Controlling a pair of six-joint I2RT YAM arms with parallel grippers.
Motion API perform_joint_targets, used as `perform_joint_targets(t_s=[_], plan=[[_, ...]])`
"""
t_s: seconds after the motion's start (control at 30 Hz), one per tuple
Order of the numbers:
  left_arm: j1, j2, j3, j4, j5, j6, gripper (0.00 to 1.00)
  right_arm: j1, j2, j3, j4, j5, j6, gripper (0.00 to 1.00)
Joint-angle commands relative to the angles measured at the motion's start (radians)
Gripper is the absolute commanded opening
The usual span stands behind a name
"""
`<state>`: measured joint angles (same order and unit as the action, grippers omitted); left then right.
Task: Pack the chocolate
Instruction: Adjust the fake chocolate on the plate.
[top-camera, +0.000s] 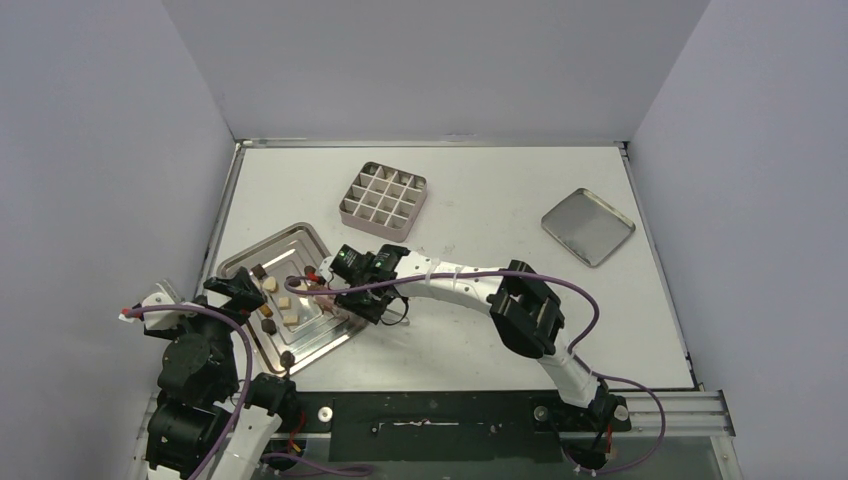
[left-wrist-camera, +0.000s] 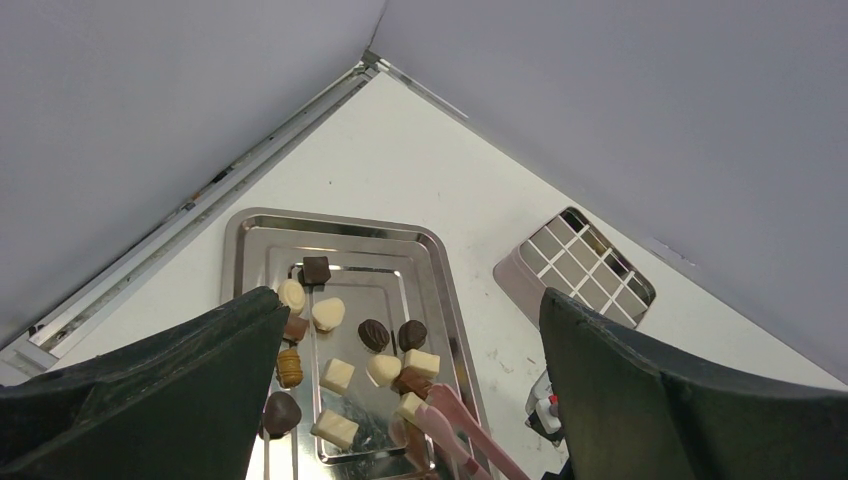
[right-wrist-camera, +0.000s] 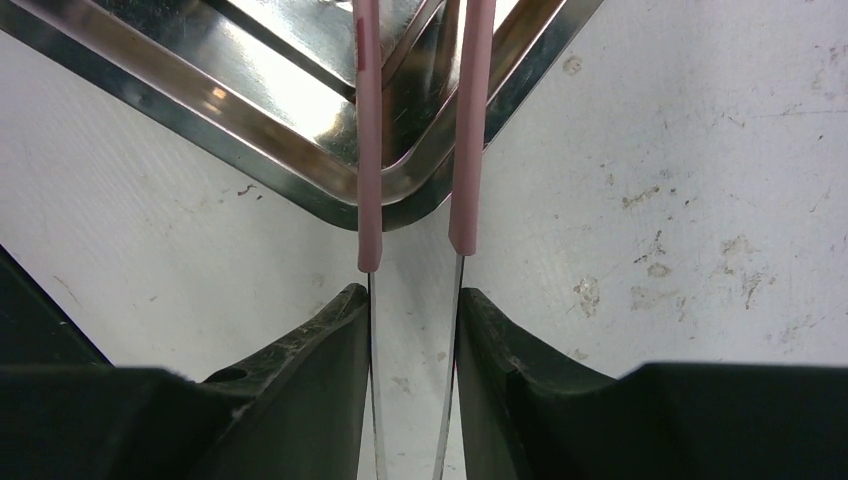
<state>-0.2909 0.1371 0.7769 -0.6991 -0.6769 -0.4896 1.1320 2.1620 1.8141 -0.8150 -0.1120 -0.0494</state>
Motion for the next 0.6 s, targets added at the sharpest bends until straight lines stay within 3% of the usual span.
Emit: perform_joint_targets(t_s=[0.0,0.17,0.57], plan=[[0.006,-0.01,0.022,0.016,-0.01,-0.001,0.97,0.001,-0.007,0.042,0.02,-0.006,-0.009,0.3],[0.007,-0.01,0.022,0.015,-0.01,0.0,0.97,0.001,0.0,0.047,0.01,-0.01,-0.013,0.36],[0.007,-0.011,0.022,0.015,-0.011,0.0,0.97,0.002,0.031,0.086,-0.009,-0.012,-0.018,0.36]])
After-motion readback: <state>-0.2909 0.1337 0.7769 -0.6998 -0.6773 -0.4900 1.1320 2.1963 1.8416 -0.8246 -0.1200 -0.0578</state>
